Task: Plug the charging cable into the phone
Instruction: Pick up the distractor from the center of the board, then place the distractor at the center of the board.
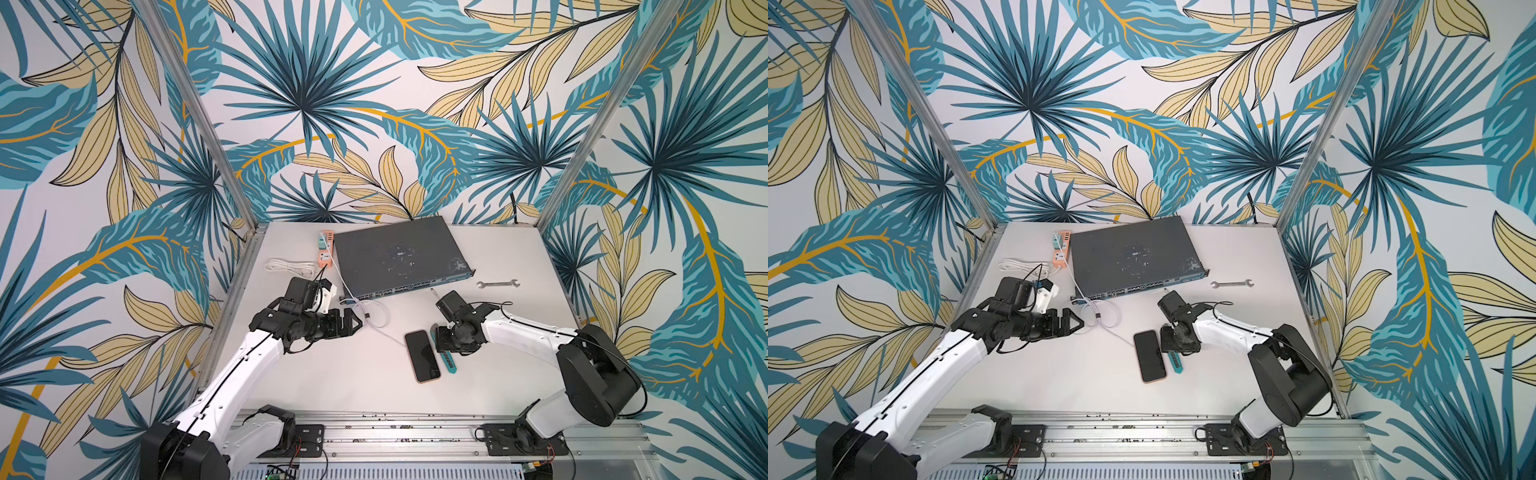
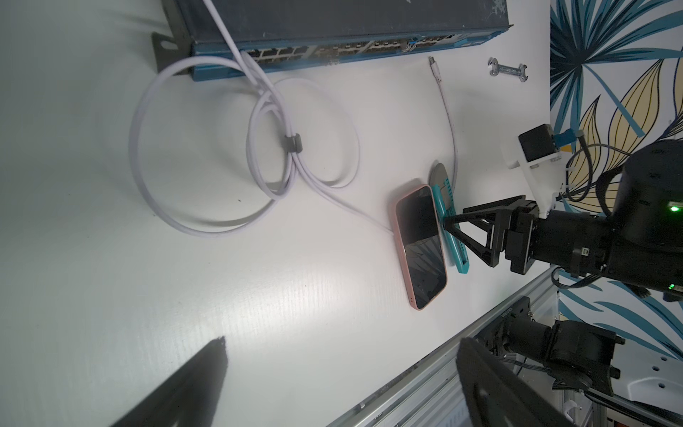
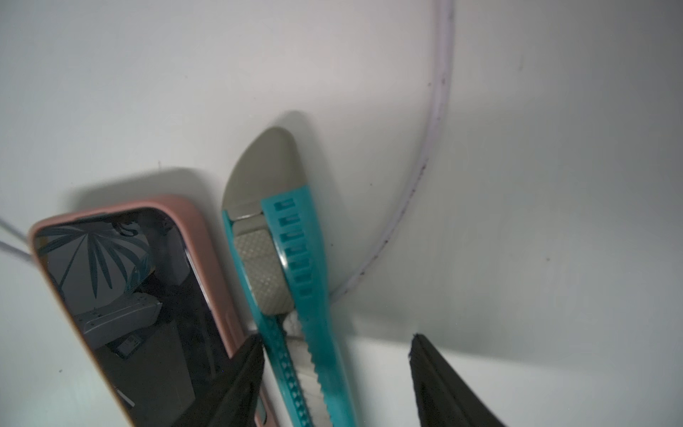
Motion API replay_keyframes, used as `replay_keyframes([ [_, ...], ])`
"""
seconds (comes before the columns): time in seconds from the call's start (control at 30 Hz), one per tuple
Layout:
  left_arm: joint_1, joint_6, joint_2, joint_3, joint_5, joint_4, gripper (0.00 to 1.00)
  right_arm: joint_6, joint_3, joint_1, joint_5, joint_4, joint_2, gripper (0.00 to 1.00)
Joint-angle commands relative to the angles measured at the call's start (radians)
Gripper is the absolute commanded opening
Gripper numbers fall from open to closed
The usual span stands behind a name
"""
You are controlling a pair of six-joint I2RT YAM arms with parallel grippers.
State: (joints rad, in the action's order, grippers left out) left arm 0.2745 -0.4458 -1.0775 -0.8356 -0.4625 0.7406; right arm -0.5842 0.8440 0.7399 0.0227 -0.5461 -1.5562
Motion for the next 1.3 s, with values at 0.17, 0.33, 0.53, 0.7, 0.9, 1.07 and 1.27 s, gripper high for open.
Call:
replay_keyframes([
  [0.17, 0.003, 0.018, 0.013, 0.018, 0.033, 0.029, 1.0, 0.01, -0.024, 0.014, 0.009, 0.038, -0.068, 0.49],
  [0.33, 0.003, 0.008, 0.008, 0.021, 0.038, 0.022, 1.0, -0.004, -0.021, 0.019, 0.037, 0.036, -0.041, 0.27],
  [0.53, 0.003, -0.017, -0.007, 0.036, 0.034, -0.01, 1.0, -0.01, 0.029, 0.019, 0.104, -0.043, 0.043, 0.16],
  [0.7, 0.003, -0.02, -0.03, 0.022, 0.037, -0.025, 1.0, -0.032, 0.087, 0.015, 0.172, -0.149, 0.152, 0.15],
  [0.9, 0.003, -0.032, -0.048, 0.009, 0.029, -0.054, 1.0, -0.005, 0.099, -0.151, 0.185, -0.204, 0.244, 0.15],
  [1.07, 0.003, -0.036, -0.056, 0.006, 0.019, -0.064, 1.0, 0.057, 0.108, -0.376, 0.14, -0.148, 0.236, 0.15],
  [1.27, 0.003, -0.03, -0.056, 0.003, 0.013, -0.054, 1.0, 0.1, 0.131, -0.547, 0.094, -0.051, 0.122, 0.15],
])
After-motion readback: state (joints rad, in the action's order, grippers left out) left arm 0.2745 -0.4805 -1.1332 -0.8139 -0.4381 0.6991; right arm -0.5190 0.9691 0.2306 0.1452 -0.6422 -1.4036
